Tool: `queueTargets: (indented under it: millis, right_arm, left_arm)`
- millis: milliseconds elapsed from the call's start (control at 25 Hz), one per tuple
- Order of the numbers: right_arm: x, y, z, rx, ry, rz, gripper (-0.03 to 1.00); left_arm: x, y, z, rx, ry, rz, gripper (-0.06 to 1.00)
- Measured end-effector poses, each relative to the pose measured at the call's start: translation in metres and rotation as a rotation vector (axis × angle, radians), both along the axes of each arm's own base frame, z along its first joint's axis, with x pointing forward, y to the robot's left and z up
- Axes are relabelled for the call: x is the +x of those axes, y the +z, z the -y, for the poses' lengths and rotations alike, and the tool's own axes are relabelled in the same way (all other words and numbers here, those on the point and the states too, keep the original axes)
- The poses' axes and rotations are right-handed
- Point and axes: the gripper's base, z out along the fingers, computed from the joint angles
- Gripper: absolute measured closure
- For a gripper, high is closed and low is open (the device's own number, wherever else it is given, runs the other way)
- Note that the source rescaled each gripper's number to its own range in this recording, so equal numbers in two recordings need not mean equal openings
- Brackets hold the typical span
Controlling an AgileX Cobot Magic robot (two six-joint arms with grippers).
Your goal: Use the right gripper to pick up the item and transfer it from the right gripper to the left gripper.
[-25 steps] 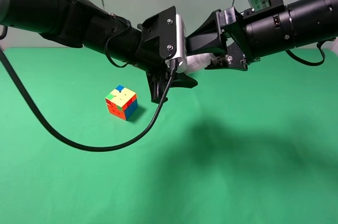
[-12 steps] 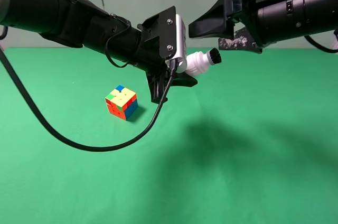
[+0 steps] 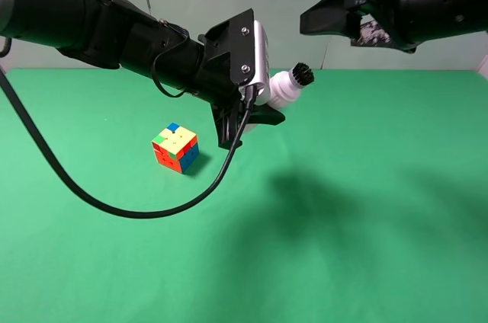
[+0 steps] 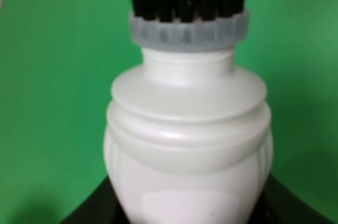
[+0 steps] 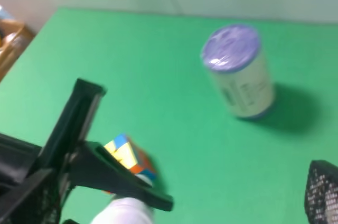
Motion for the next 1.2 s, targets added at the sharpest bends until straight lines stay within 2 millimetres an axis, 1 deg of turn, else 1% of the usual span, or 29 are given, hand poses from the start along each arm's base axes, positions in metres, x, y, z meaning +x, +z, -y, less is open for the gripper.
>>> queueTargets:
  millis: [200, 280, 480, 600, 720, 800, 920, 1080, 1200]
  right_arm:
    - [-0.010, 0.010, 0.010, -0.062, -0.055, 0.038, -0.03]
    - [-0.015, 0.013, 0.015, -0.084, -0.086, 0.024, -0.03]
    - [-0.034, 0.017, 0.032, -0.207, -0.168, -0.028, -0.03]
    - [-0.052, 0.025, 0.046, -0.275, -0.238, -0.028, -0.03]
    - [-0.076, 0.029, 0.058, -0.316, -0.265, -0.013, -0.03]
    - [-0.096, 0.030, 0.064, -0.321, -0.272, -0.007, -0.03]
    - [-0.126, 0.027, 0.073, -0.317, -0.276, 0.002, -0.03]
    - [-0.168, 0.024, 0.086, -0.280, -0.294, 0.059, -0.03]
    - [-0.191, 0.021, 0.093, -0.253, -0.308, 0.129, -0.03]
  left_arm:
    - [0.000, 0.000, 0.000, 0.000, 0.000, 0.000, 0.94]
    - [0.000, 0.000, 0.000, 0.000, 0.000, 0.000, 0.94]
    - [0.000, 0.000, 0.000, 0.000, 0.000, 0.000, 0.94]
    - [0.000, 0.000, 0.000, 0.000, 0.000, 0.000, 0.94]
    - [0.000, 0.000, 0.000, 0.000, 0.000, 0.000, 0.94]
    - [0.000, 0.000, 0.000, 0.000, 0.000, 0.000, 0.94]
    - [0.000, 0.000, 0.000, 0.000, 0.000, 0.000, 0.94]
    - [0.000, 0.000, 0.000, 0.000, 0.000, 0.000, 0.94]
    - [0.000, 0.000, 0.000, 0.000, 0.000, 0.000, 0.94]
